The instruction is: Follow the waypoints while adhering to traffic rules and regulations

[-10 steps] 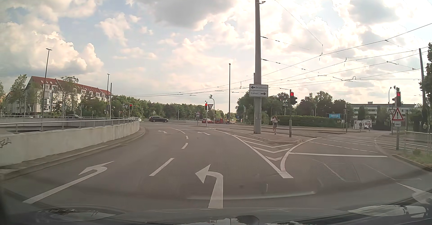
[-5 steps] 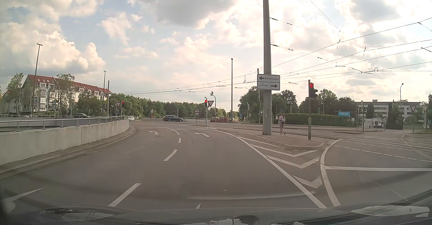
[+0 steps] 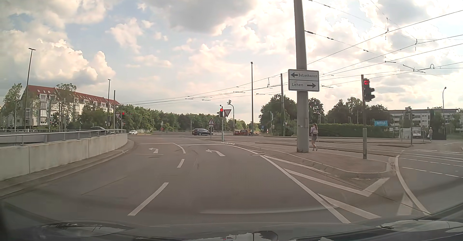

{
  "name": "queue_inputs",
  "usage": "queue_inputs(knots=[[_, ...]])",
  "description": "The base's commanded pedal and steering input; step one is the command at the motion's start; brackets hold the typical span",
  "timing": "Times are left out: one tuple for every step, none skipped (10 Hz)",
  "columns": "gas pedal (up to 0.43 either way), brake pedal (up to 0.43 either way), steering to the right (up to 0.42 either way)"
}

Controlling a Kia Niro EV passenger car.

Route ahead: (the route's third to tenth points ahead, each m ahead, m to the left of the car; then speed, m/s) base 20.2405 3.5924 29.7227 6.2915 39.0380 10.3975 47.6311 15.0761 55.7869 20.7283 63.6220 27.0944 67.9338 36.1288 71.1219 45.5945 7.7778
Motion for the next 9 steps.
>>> queue_inputs(knots=[[0.0,0.122,-0.016],[0.0,0.134,-0.016],[0.0,0.14,-0.016],[0.0,0.152,-0.018],[0.0,0.152,-0.02],[0.0,0.159,-0.023],[0.0,0.171,-0.026],[0.0,0.171,-0.032],[0.0,0.171,-0.037]])
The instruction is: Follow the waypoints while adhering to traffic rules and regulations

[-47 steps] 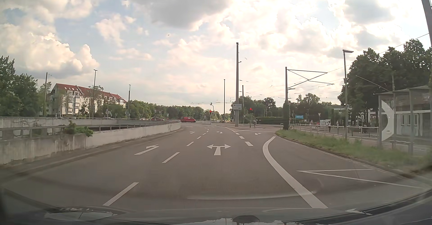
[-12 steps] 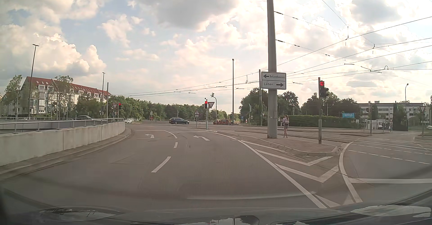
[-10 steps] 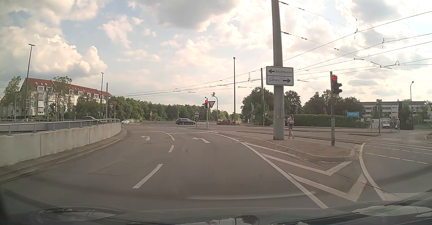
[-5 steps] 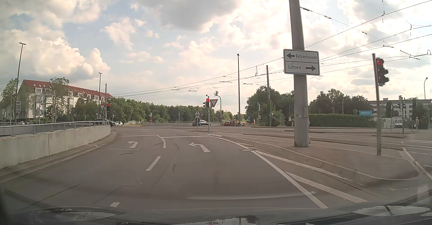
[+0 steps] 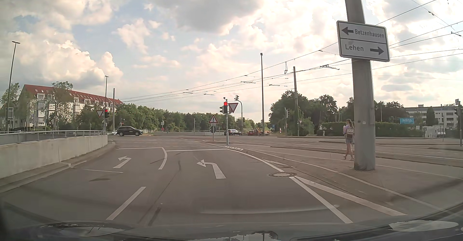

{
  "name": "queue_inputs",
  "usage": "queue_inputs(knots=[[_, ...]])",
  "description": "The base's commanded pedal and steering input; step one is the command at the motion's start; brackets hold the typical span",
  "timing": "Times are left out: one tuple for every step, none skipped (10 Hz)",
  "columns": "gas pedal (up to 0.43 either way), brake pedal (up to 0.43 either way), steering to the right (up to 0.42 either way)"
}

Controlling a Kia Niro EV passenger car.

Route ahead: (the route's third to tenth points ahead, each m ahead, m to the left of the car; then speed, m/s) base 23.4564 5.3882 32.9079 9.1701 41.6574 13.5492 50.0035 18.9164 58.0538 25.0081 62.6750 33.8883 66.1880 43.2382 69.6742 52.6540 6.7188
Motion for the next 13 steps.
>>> queue_inputs(knots=[[0.0,0.183,-0.041],[0.0,0.195,-0.042],[0.0,0.201,-0.043],[0.0,0.201,-0.044],[0.0,0.201,-0.047],[0.0,0.189,-0.048],[0.0,0.159,-0.05],[0.0,0.152,-0.053],[0.0,0.152,-0.058],[0.0,0.152,-0.066],[0.0,0.152,-0.072],[0.0,0.171,-0.074],[0.0,0.183,-0.075]])
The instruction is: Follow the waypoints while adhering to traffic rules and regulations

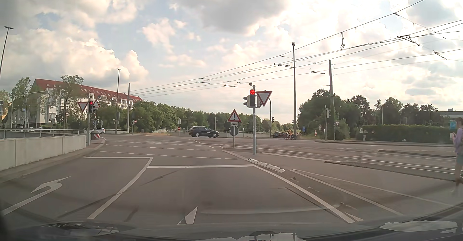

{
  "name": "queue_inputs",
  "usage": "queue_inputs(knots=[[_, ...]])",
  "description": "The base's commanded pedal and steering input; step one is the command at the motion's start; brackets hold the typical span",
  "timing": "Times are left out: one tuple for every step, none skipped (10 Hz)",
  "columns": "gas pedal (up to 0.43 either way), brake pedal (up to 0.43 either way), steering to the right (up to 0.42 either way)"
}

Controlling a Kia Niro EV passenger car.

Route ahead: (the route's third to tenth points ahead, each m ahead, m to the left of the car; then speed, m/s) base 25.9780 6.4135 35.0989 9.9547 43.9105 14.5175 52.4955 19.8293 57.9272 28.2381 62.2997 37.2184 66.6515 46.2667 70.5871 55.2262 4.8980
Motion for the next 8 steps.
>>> queue_inputs(knots=[[0.0,0.195,-0.075],[0.0,0.207,-0.075],[0.0,0.207,-0.075],[0.0,0.213,-0.077],[0.0,0.213,-0.077],[0.0,0.213,-0.077],[0.0,0.213,-0.077],[0.0,0.213,-0.078]])
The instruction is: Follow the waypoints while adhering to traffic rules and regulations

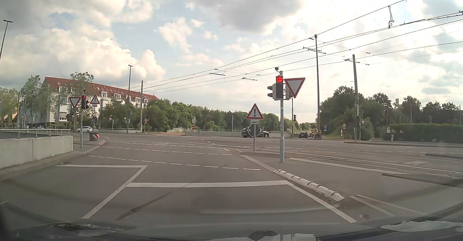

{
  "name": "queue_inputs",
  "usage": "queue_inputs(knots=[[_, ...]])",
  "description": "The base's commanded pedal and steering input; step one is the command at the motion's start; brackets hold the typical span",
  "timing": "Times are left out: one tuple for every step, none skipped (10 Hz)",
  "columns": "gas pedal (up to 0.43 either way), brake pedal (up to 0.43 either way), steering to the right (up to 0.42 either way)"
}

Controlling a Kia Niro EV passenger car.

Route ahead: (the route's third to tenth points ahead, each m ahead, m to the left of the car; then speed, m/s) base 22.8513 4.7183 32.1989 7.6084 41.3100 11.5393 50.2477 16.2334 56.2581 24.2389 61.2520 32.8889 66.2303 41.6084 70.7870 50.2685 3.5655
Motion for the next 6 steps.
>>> queue_inputs(knots=[[0.0,0.207,-0.079],[0.0,0.213,-0.08],[0.0,0.213,-0.08],[0.0,0.213,-0.08],[0.0,0.22,-0.08],[0.0,0.22,-0.08]])
